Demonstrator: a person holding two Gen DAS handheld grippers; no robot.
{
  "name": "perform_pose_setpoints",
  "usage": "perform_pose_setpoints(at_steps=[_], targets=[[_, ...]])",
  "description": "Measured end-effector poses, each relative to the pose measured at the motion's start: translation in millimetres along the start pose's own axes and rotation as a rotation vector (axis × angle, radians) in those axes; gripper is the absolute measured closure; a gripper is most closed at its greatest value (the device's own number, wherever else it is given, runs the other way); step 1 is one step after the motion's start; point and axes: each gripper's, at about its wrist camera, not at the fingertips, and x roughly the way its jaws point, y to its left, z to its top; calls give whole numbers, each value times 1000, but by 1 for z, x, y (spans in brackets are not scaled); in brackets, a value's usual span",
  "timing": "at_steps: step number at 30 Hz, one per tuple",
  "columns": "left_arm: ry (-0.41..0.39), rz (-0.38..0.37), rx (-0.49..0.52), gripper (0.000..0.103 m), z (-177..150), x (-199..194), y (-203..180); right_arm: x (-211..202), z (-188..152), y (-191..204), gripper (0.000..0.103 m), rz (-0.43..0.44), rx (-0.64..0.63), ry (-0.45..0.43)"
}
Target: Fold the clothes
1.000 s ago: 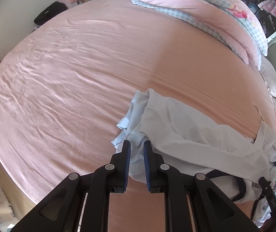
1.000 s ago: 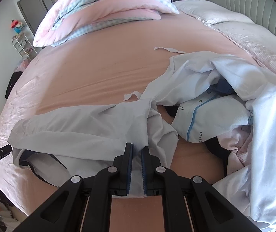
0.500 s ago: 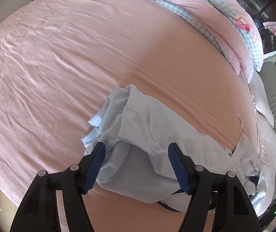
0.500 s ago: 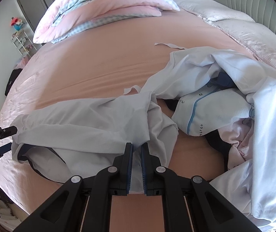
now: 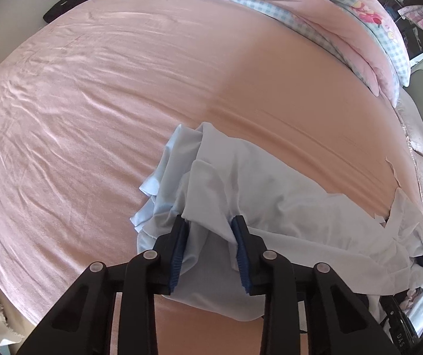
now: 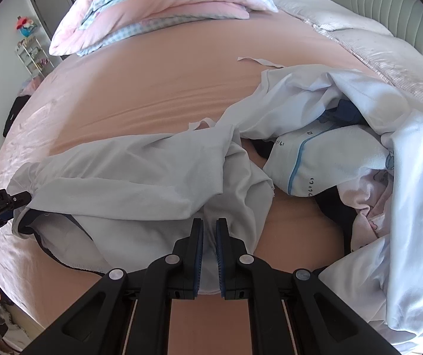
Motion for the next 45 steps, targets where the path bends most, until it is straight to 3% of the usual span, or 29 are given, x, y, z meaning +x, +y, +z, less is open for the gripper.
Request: perform_pose_setpoints(at_steps=[11,16,17,19,20,21,29,36,41,43,45], targets=[[31,40,6,78,-14,-1,5,4,-2,-5,96,-7,10,30],[20,51,23,78,-15,-1,1,-2,0,-17,94,101,94,19],[16,55,28,78,-15,-1,0,-3,1,-21,90,135,122,16],[10,62,39,78,-16,-1,-2,-3,1,-32,65,204,204,15],[7,65,43,78,-17,0,-3,-4,0,-37,46,232,247,9],[7,65,46,78,-17,0,-3,-5,0,-41,44,258,282,0],[7,60,49,78,-16,1,-4,-15,0,-38,44,426,315,-56],[5,54,55,78,-15,1,-5,0,11,-32,41,360,314,-11],[4,57,62,78,-14,1,-8,20,25,-32,42,416,416,7],[3,62,70,78,-13,1,-9,24,26,-33,56,394,413,13],[2,66,73,78,-13,2,-10,29,25,-33,84,354,401,31]])
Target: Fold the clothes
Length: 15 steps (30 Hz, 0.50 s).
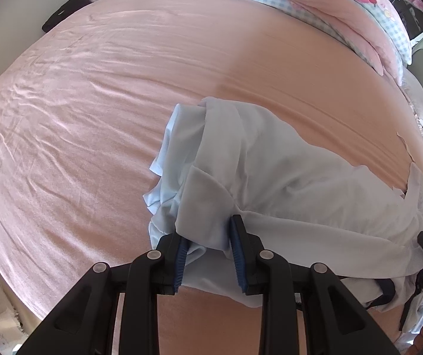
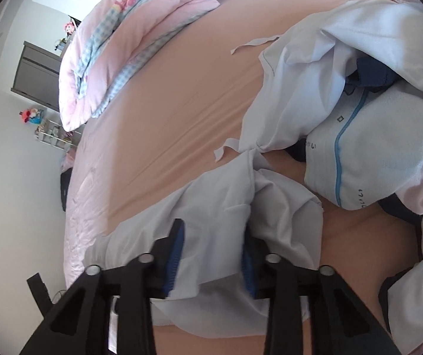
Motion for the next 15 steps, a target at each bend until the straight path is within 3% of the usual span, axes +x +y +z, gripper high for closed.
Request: perform_pose_setpoints(at_steps=[2,6,15], targets=[[-1,6,5,78,1,0,-2,2,-2,-4,91,-17,0,12],[-2,16,15,78,2,-1,-5,2,-5,-7,91,-16,-6,18],[5,8,17,78,-11,-19,-3,-6,-16,7,92,-108,-102,4]])
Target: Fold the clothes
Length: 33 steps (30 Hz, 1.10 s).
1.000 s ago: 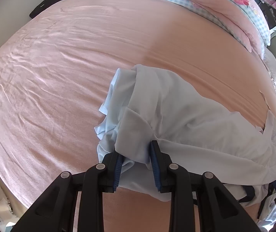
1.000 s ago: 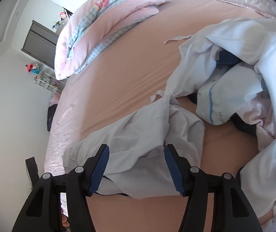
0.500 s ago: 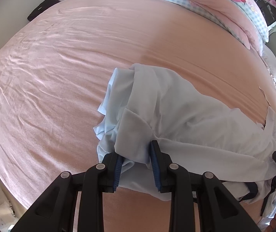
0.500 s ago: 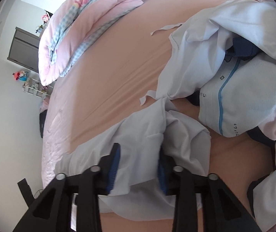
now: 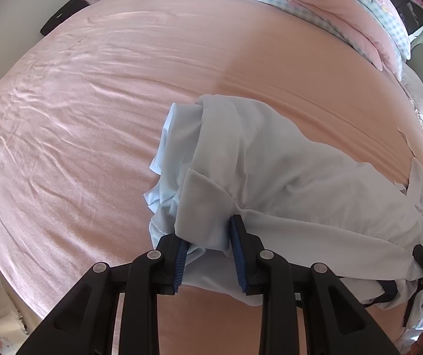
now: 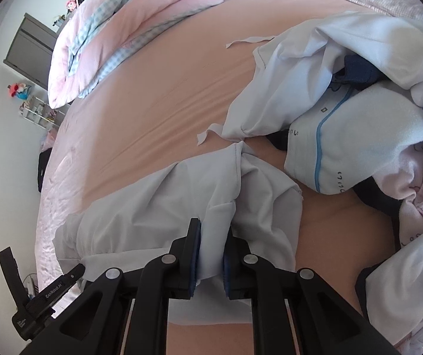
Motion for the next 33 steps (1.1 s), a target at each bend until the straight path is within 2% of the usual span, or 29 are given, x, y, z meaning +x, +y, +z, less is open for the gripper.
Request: perform_pose_setpoints(at_steps=[7,14,20,28,30,33], targets=[[9,-10,-2,77,-1,-3,3,-18,-9,0,93,-15,0,-13],[14,-17,1,77,0,-5,7,-35,-22,8,95,-61,-63,-49],[30,-22,-11,77,0,-15,13,-26,-25,-5,95,-85,-46,-2],[71,41,4,76,-5,-14,20,-12,-27,-20,96,-144,-31,57],[72,54,13,76,-7,-16,19,-10,-28,-23,100,-164,-33,69],[72,62,21,76,-9,-17,19,-8,-28,-25,100,-180,-41,74]])
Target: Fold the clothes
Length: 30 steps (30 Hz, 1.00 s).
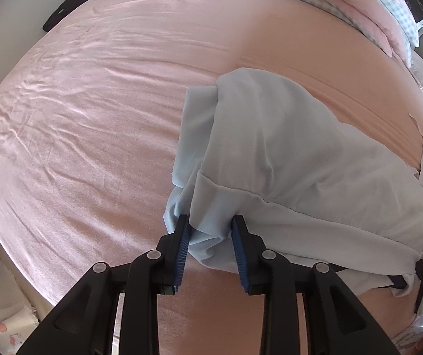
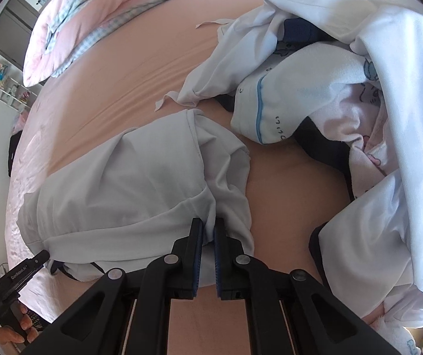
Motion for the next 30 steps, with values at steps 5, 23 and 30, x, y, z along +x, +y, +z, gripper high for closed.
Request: perform_pose_setpoints(at_steps=[5,23,30], targets=[[-3,12,11,76,-3,-2,0,1,-1,5,100,-51,-52,-9],[-39,-58,6,75,-11,-7,-15,-1,-4,13,95,-131,-207,-94],[-91,-223,-136,58,-5,-31,19,-15,1,4,65,-108,-182,-114]])
